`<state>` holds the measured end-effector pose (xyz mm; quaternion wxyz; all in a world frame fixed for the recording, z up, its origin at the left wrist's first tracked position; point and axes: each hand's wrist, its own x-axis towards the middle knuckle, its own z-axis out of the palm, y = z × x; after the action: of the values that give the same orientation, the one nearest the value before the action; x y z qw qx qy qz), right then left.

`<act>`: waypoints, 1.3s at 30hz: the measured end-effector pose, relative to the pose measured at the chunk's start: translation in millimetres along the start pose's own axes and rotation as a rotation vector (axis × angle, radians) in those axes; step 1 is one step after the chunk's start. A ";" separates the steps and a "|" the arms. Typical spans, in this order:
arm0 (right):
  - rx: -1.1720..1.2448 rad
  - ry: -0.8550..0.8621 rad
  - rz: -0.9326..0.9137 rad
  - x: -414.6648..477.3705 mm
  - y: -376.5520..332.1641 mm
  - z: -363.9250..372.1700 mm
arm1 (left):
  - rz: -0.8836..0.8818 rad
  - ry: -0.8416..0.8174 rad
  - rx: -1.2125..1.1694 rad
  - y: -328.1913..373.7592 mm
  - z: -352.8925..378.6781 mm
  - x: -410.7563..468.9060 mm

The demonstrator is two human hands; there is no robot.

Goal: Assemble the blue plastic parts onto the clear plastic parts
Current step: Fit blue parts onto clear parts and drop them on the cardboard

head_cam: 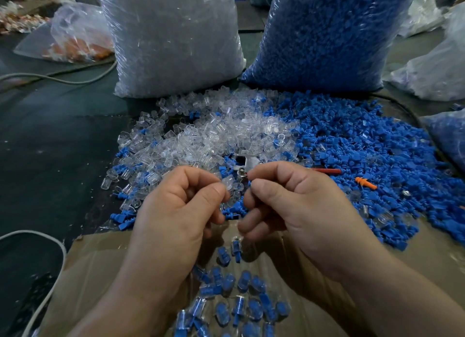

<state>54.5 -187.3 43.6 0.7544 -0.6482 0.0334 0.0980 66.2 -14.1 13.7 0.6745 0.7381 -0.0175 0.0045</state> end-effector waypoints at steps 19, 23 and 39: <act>-1.016 0.088 -0.644 -1.1 13.4 1.2 | 0.012 -0.064 0.074 1.7 1.9 1.7; -1.012 0.100 -0.656 -2.3 11.4 0.5 | -0.057 -0.109 -0.032 9.2 3.4 -0.2; -1.544 0.204 -0.244 9.2 3.6 -27.3 | -0.167 -0.076 -0.209 1.3 -8.2 5.3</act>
<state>64.9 -212.6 34.1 0.0896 -0.9936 -0.0464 -0.0501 71.6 -6.1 15.9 0.7446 0.6623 0.0181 -0.0815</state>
